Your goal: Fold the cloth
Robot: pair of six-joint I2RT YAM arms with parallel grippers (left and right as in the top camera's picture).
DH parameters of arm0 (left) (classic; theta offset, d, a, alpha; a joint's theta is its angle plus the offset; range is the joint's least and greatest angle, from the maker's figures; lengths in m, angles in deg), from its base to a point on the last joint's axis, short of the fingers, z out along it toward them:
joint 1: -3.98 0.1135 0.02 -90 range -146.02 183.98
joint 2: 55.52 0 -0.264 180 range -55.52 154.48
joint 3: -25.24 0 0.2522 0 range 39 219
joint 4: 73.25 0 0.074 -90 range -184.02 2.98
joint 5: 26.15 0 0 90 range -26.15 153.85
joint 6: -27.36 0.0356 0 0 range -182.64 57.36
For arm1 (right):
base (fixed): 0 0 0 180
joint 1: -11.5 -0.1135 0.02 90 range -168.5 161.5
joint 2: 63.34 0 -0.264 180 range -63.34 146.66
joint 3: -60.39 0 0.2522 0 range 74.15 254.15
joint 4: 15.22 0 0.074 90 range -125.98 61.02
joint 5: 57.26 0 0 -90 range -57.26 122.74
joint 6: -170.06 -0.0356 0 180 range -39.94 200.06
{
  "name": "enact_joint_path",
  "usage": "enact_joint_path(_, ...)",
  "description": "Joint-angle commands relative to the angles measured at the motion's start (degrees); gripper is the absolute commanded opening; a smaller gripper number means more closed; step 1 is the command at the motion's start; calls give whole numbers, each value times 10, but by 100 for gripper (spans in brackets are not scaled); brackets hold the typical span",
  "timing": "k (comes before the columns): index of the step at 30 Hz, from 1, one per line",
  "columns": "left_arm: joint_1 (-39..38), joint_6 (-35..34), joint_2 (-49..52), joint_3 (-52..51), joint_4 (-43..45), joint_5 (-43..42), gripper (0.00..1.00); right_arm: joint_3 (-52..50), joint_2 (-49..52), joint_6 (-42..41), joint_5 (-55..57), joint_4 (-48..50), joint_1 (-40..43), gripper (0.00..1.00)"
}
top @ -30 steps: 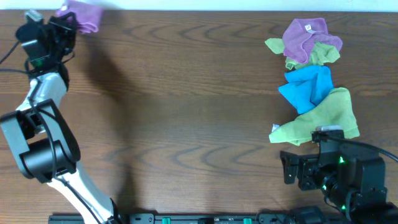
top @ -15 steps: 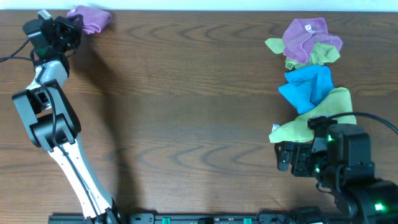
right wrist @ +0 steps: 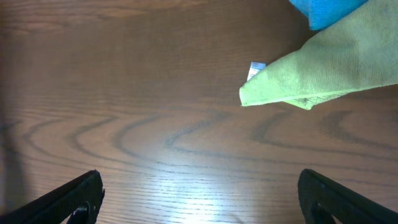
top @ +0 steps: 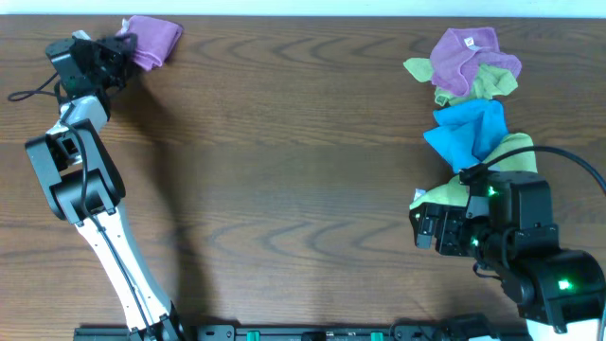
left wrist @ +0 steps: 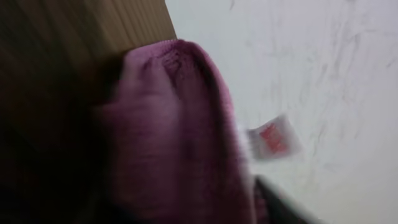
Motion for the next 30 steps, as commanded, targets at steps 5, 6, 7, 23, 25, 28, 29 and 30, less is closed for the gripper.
enact_joint_path(5,20,-56,2,12,1,-64,95,1,-1,-8,-21,1,3,99)
enact_joint_path(6,25,-57,-1,12,1,-74,95,1,-1,-8,-21,1,2,99)
enact_joint_path(7,31,-58,-4,12,1,-81,95,1,-1,-8,-21,1,2,99)
enact_joint_path(23,100,90,-151,12,-244,-118,96,1,-1,1,-49,28,2,99)
enact_joint_path(25,99,161,-185,12,-291,-121,96,1,-1,4,-49,34,2,99)
enact_joint_path(28,94,306,-250,12,-393,-114,96,1,-1,32,-44,55,2,99)
enact_joint_path(29,90,371,-283,12,-442,-105,96,1,-1,35,-28,67,2,99)
enact_joint_path(30,87,402,-299,12,-466,-101,95,1,-1,35,-15,74,2,99)
